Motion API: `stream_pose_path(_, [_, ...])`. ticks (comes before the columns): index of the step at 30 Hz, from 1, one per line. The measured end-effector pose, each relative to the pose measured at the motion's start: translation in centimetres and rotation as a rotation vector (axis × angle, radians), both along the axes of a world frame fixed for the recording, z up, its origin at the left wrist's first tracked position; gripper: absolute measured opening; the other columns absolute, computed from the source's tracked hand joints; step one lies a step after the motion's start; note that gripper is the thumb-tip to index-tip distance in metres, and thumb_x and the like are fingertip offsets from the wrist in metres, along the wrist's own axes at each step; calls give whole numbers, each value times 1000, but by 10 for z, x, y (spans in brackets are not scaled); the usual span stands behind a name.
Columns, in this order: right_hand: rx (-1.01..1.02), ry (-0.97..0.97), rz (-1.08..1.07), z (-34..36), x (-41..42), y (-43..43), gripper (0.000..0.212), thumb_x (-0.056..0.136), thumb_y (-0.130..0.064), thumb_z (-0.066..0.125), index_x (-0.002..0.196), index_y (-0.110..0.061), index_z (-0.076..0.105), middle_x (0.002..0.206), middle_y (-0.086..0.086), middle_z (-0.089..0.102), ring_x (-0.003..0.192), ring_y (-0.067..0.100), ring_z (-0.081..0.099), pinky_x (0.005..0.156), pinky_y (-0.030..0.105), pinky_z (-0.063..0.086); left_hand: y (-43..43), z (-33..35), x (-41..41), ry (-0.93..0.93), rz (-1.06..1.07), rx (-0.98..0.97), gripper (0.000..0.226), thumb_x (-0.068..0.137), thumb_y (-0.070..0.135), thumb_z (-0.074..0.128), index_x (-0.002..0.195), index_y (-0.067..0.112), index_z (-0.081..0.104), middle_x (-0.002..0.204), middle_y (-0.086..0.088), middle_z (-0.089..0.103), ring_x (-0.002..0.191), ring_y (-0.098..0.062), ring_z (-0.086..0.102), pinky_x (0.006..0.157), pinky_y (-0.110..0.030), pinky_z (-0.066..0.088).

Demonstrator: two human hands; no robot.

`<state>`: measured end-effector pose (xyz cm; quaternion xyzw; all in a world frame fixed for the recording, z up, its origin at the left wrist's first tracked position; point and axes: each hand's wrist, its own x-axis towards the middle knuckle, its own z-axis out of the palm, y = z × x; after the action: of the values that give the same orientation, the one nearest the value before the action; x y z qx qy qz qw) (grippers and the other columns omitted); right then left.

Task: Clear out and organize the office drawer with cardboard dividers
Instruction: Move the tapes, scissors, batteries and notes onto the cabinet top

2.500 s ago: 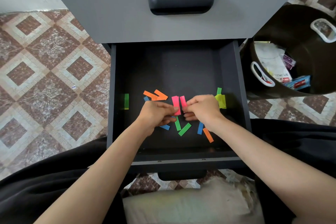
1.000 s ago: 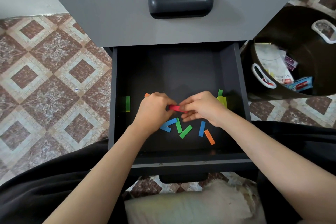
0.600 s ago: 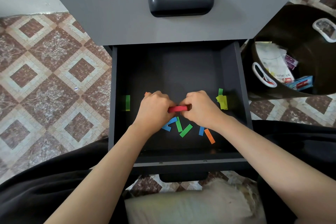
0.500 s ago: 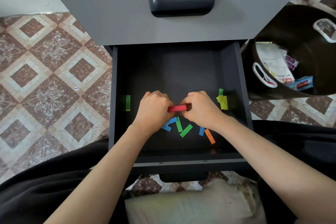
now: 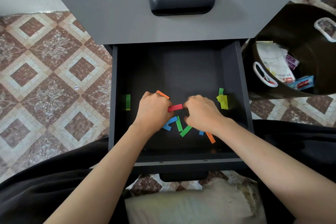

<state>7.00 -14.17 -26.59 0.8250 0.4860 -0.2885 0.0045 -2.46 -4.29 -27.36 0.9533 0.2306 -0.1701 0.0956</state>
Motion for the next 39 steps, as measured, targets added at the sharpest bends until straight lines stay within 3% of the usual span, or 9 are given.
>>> stream_pose_path(4, [113, 6, -51, 3, 2, 2, 35, 87, -22, 63, 120, -13, 59, 111, 3, 63, 97, 20, 60, 80, 29, 49, 0, 1, 0, 13, -1, -21, 30, 95, 41, 45, 107, 25, 66, 84, 4, 54, 89, -13, 53, 94, -27, 32])
stream_pose_path(12, [185, 81, -43, -1, -1, 1, 24, 91, -20, 59, 112, -12, 66, 100, 6, 64, 86, 17, 58, 69, 21, 39, -1, 0, -2, -27, -38, -45, 39, 93, 51, 42, 105, 24, 68, 80, 6, 53, 83, -12, 53, 93, -23, 31])
stream_pose_path(17, [233, 118, -74, -2, -4, 0, 30, 90, -15, 59, 120, -11, 58, 107, 8, 66, 94, 20, 62, 82, 25, 49, 2, 2, -1, -29, -51, -54, 40, 94, 51, 40, 107, 25, 67, 78, 6, 49, 82, -14, 50, 91, -25, 31])
stream_pose_path(20, [260, 139, -75, -2, -2, -1, 24, 91, -11, 58, 114, -10, 60, 100, 7, 66, 84, 16, 57, 73, 20, 42, 6, -1, -1, -10, -42, -100, 35, 93, 47, 44, 108, 25, 67, 92, 3, 62, 94, -15, 55, 93, -27, 32])
stream_pose_path(25, [271, 168, -60, 3, -2, -1, 13, 91, -9, 57, 97, -4, 66, 90, 11, 64, 72, 15, 50, 57, 13, 31, 11, 6, -4, 28, -69, -102, 24, 95, 30, 49, 109, 25, 68, 97, 1, 63, 102, -18, 52, 91, -29, 34])
stream_pose_path(29, [344, 213, -27, 22, -6, -4, 16, 91, -9, 58, 101, -6, 69, 92, 7, 64, 74, 12, 50, 60, 12, 35, 17, 30, -13, -3, -32, -99, 25, 93, 37, 53, 106, 24, 70, 94, 2, 64, 95, -14, 50, 82, -25, 33])
stream_pose_path(34, [493, 179, 33, 63, -7, -14, 16, 90, -8, 58, 99, -7, 71, 88, 7, 65, 75, 14, 52, 72, 28, 47, 12, 83, -22, -68, -38, -91, 26, 92, 36, 53, 114, 29, 67, 99, 3, 66, 99, -15, 49, 83, -26, 34])
stream_pose_path(39, [761, 87, 16, 115, 4, -32, 12, 81, -3, 68, 92, -5, 74, 77, 6, 67, 64, 13, 53, 62, 27, 45, -1, 147, -12, -164, -42, -55, 27, 91, 37, 55, 115, 30, 66, 100, 1, 66, 100, -16, 51, 83, -27, 36])
